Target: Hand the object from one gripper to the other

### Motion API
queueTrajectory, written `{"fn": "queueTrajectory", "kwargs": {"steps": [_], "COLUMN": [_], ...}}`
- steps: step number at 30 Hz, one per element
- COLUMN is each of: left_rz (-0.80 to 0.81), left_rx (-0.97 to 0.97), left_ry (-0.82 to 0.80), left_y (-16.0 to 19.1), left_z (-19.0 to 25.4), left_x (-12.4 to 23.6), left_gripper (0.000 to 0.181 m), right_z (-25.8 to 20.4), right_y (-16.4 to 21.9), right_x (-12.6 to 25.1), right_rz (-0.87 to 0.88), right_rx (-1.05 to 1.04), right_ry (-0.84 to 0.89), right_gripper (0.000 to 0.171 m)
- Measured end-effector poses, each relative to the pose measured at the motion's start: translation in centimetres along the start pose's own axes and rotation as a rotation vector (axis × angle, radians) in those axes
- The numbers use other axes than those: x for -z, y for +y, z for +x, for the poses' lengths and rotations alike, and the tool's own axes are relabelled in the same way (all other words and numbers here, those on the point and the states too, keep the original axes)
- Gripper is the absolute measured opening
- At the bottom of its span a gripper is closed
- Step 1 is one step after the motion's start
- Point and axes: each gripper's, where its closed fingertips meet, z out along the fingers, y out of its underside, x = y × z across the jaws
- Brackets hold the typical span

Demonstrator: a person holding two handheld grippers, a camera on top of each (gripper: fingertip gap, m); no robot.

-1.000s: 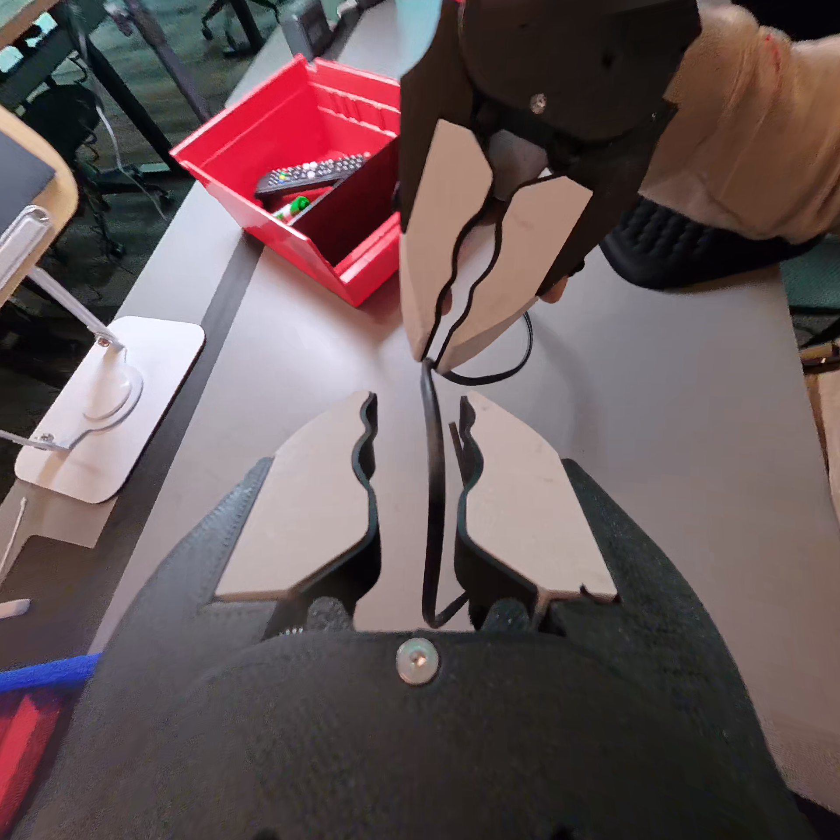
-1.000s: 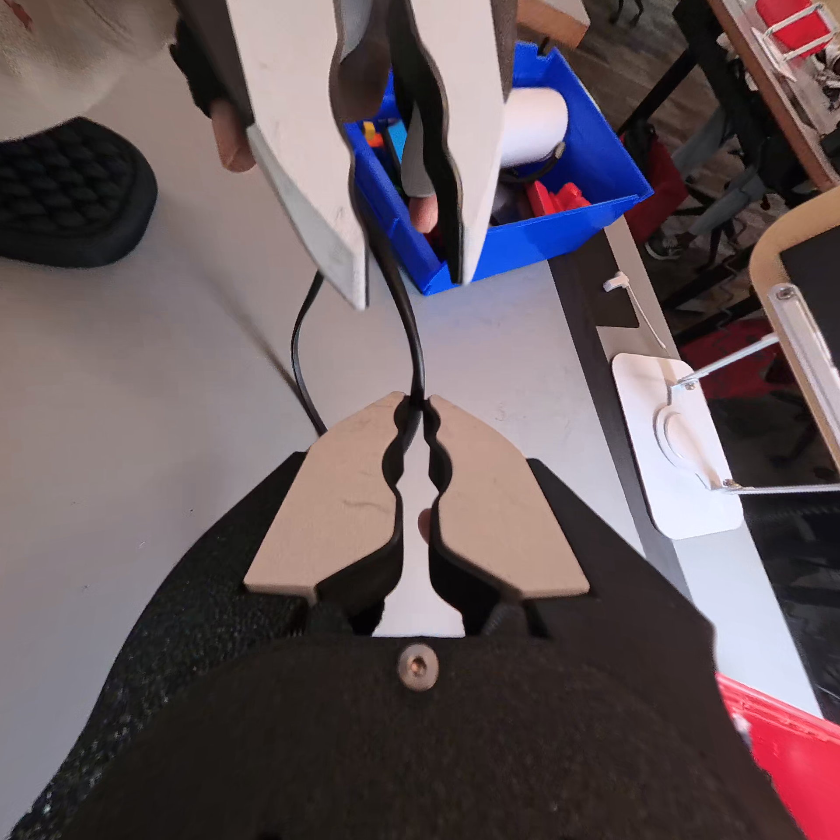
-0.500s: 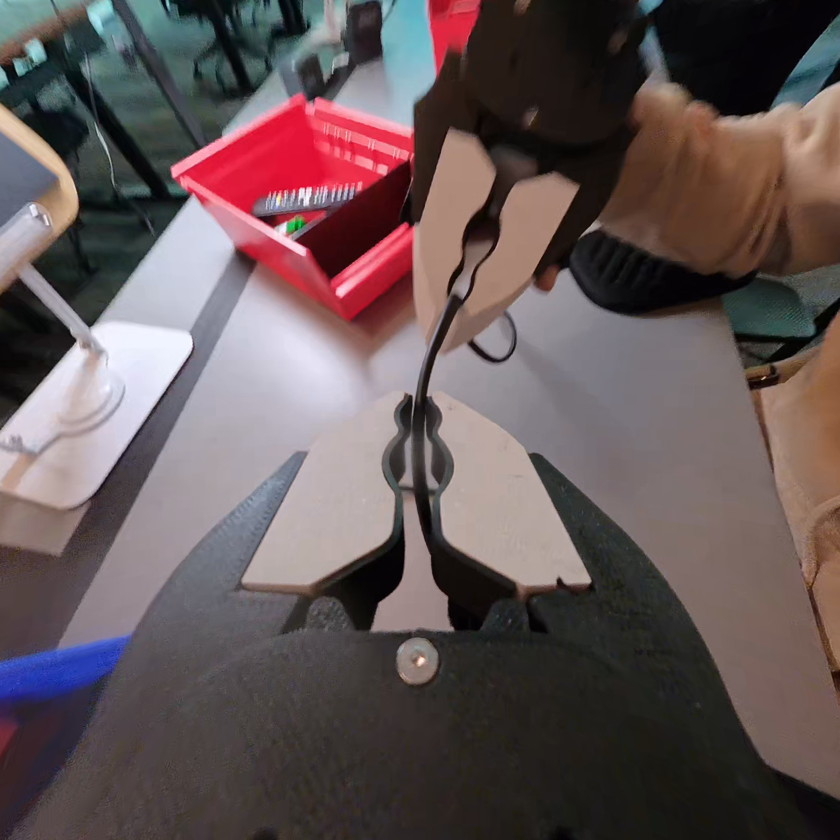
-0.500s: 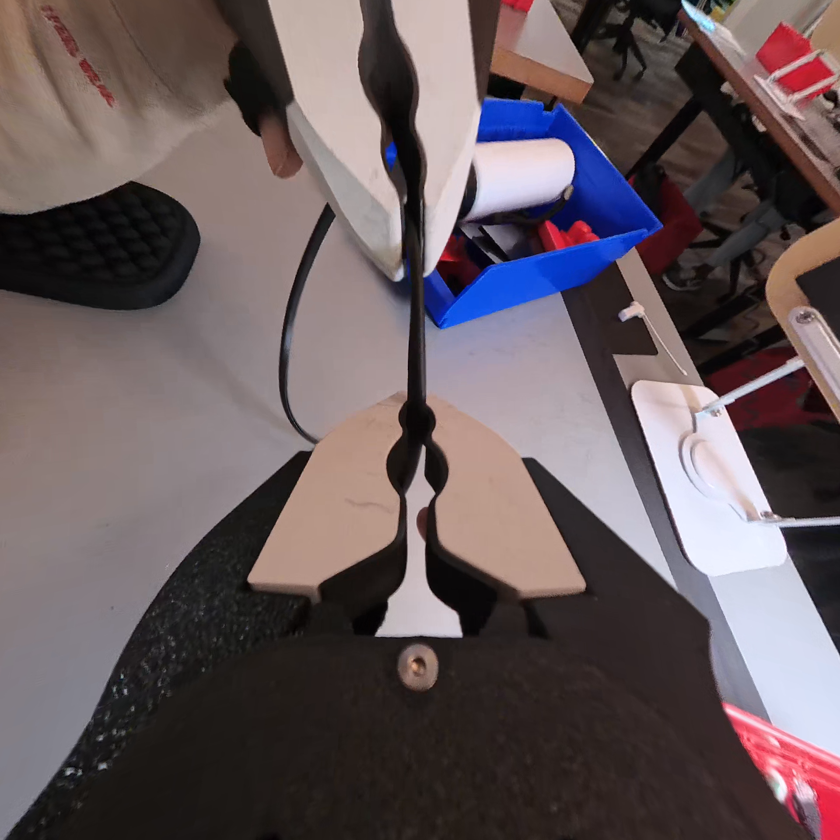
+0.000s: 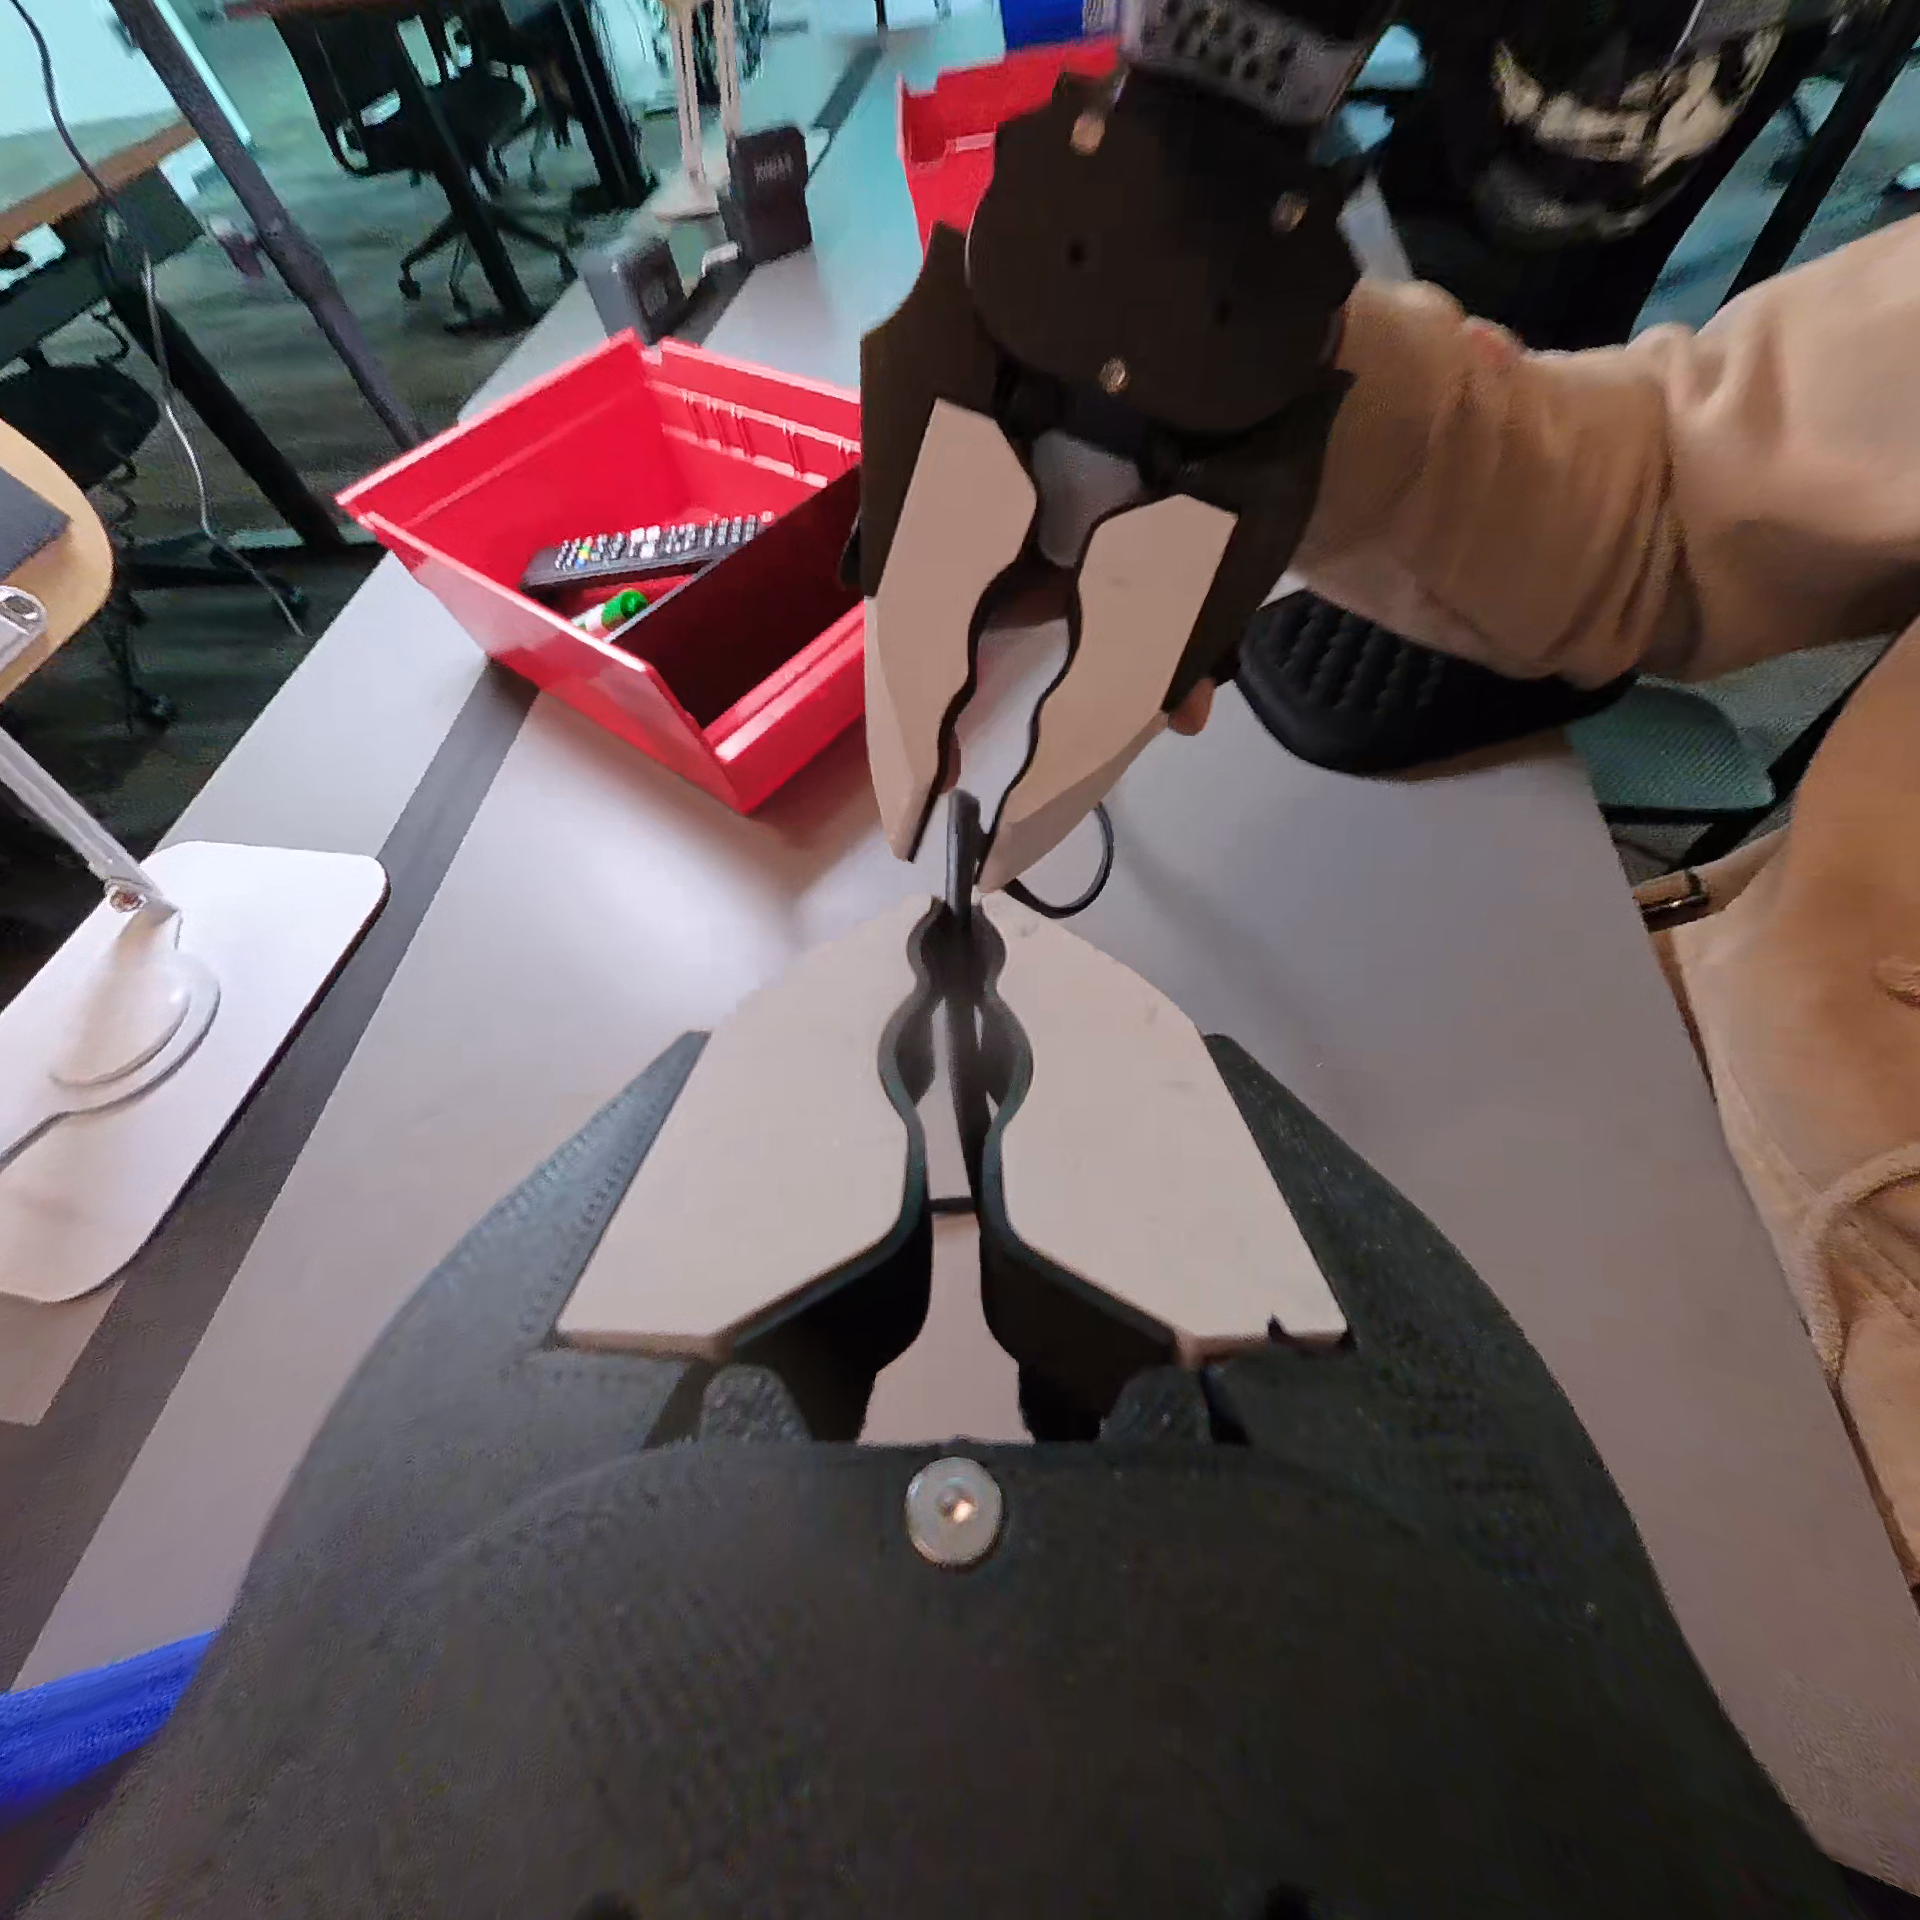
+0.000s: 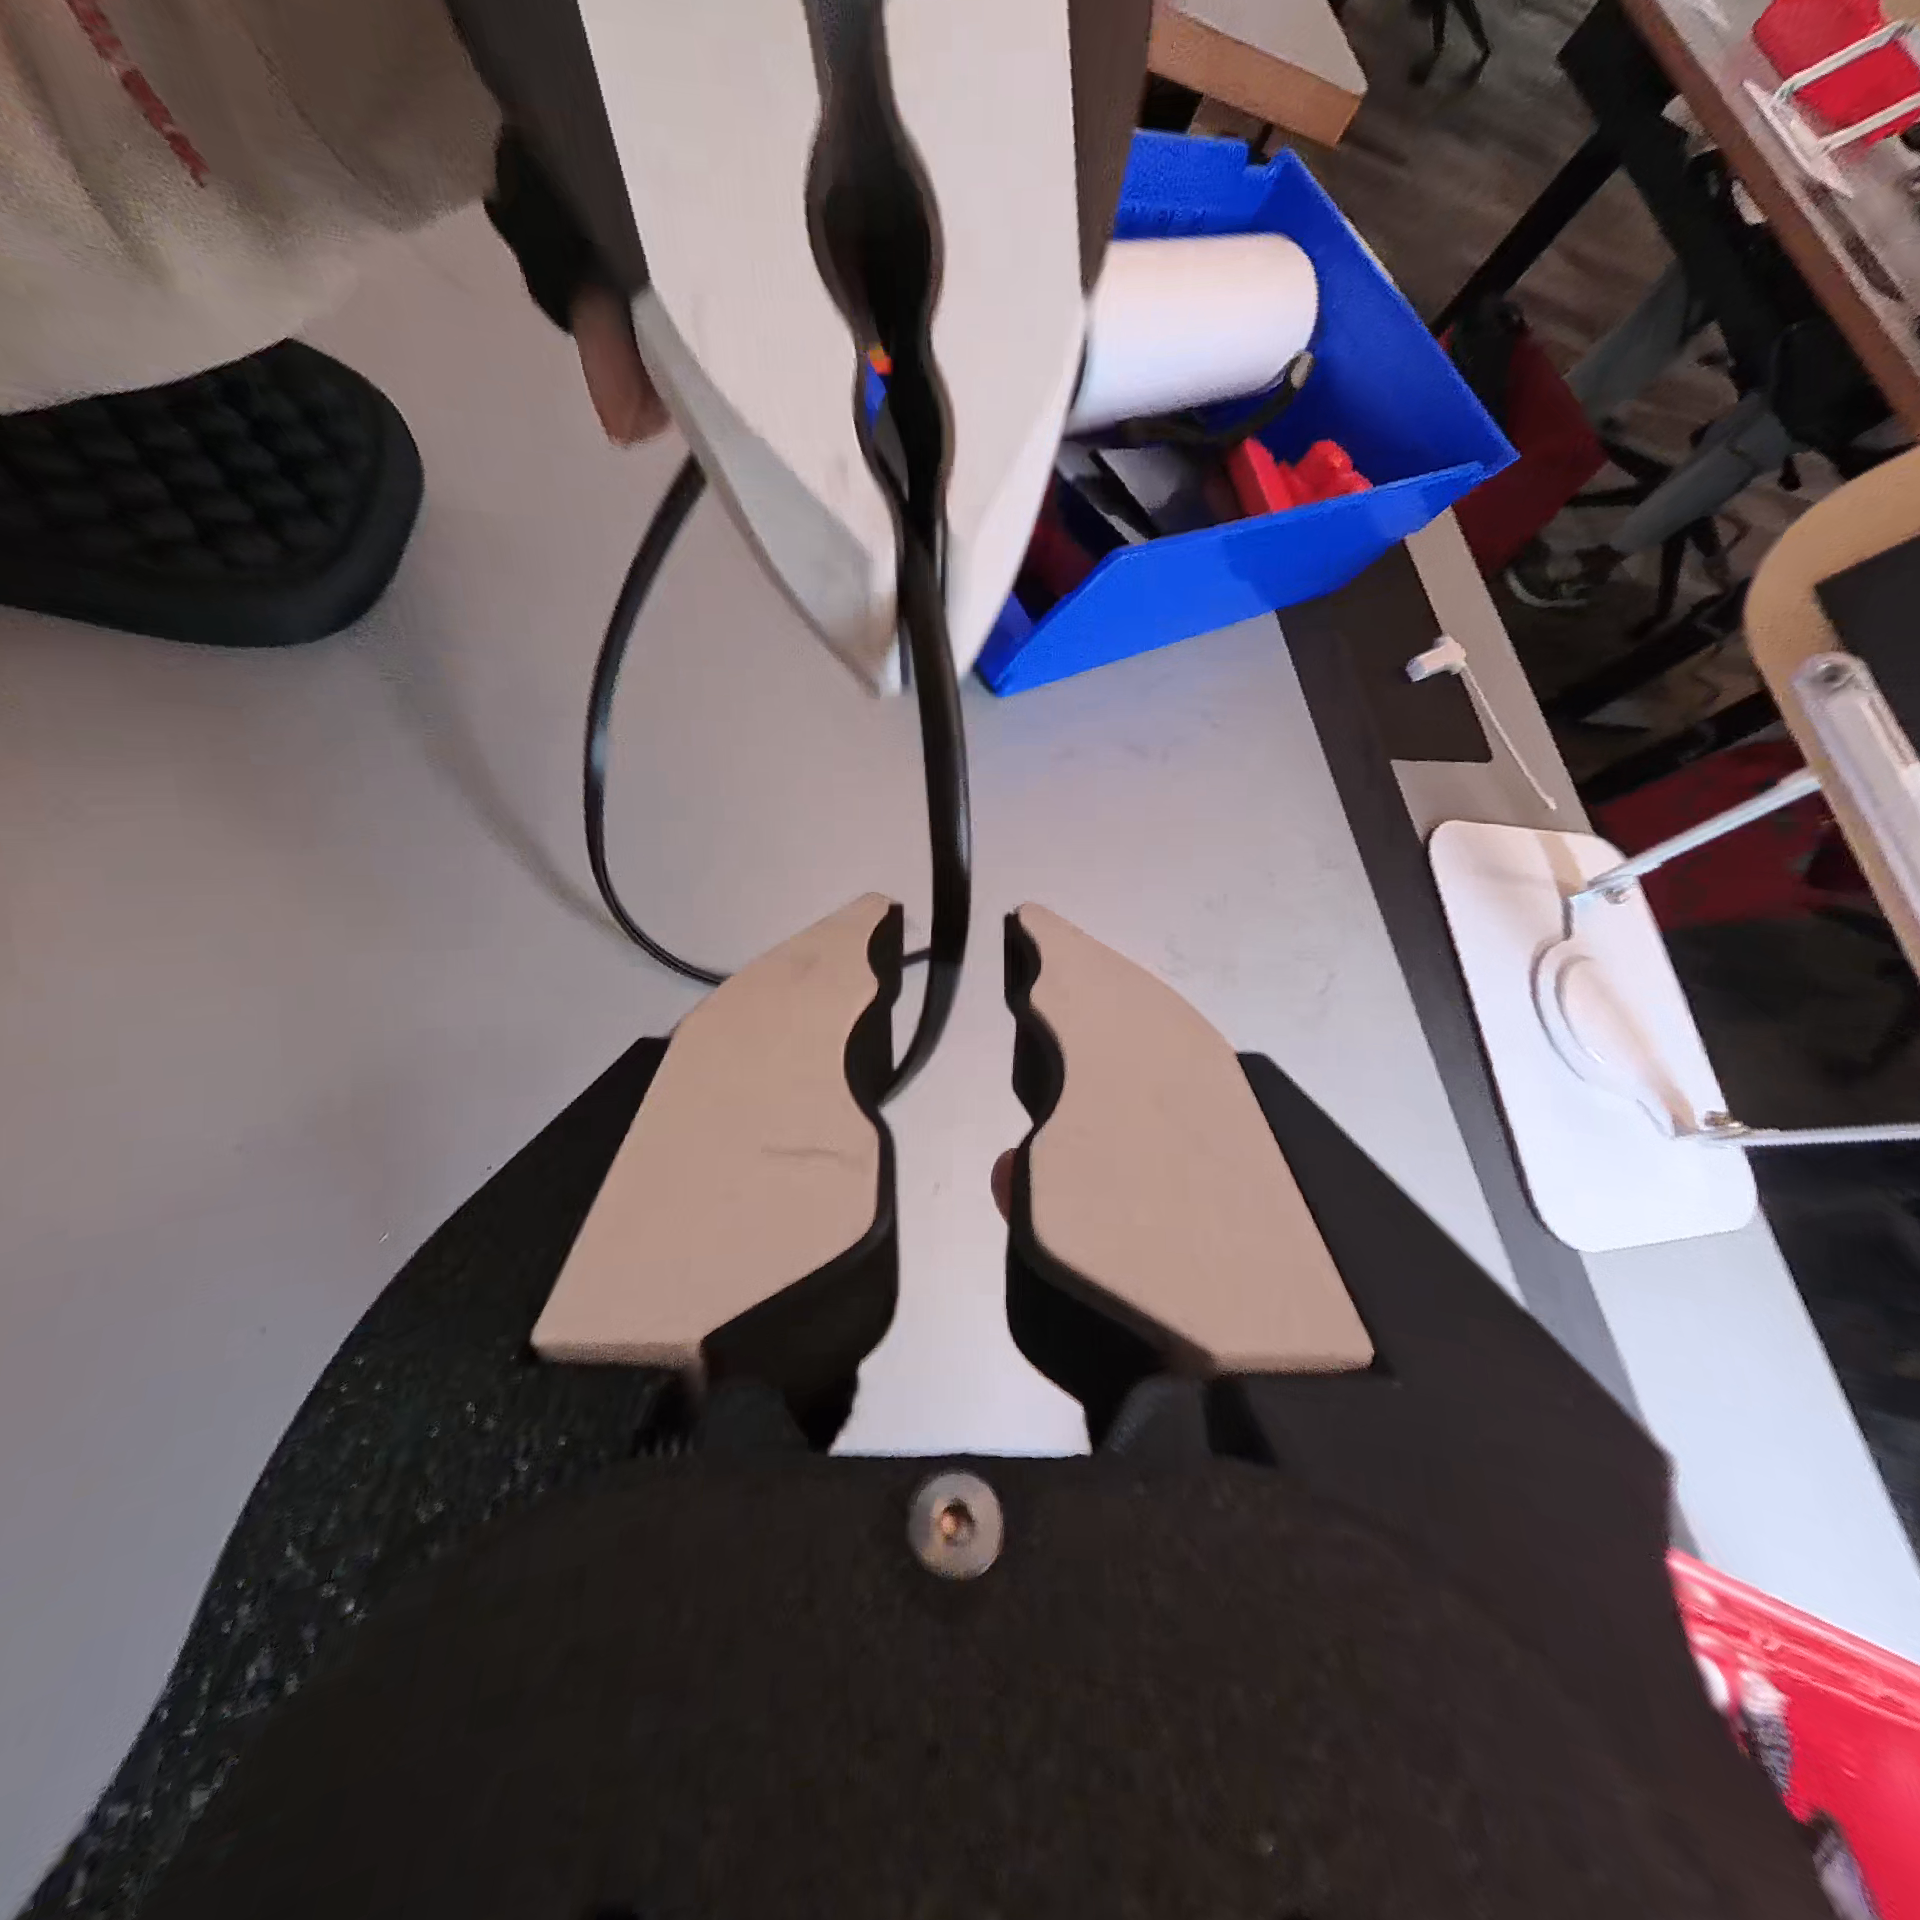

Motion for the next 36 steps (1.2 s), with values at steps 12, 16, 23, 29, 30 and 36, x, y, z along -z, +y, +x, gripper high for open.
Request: {"fn": "queueTrajectory", "kwargs": {"steps": [12, 16, 23, 29, 30, 36], "left_rz": [-0.188, -0.210, 0.033, -0.065, -0.091, -0.193], "left_rx": [-0.057, -0.075, -0.018, 0.065, 0.065, -0.058], "left_ry": [-0.031, -0.051, 0.001, -0.032, -0.053, -0.047], "left_y": [2.4, 2.7, -0.1, 2.4, 2.7, 2.4], "left_z": [0.5, 0.5, -0.1, -1.7, -1.9, 0.4], "left_x": [-1.5, -2.2, 0.9, 1.6, 1.4, -1.5], "left_gripper": [0.031, 0.006, 0.006, 0.016, 0.025, 0.020], "right_z": [-0.6, -1.1, -0.3, -0.2, 0.0, -1.0], "right_y": [2.0, 1.6, 0.7, 0.9, 1.1, 1.9], "right_x": [-1.0, -1.6, -0.3, -0.8, -0.6, -1.8], "right_rz": [-0.182, -0.174, 0.013, 0.011, -0.025, -0.171], "right_rx": [0.051, 0.070, -0.030, -0.042, -0.025, 0.048], "right_ry": [0.028, 0.029, -0.061, -0.065, -0.038, 0.015], "right_gripper": [0.005, 0.005, 0.028, 0.002, 0.002, 0.002]}}
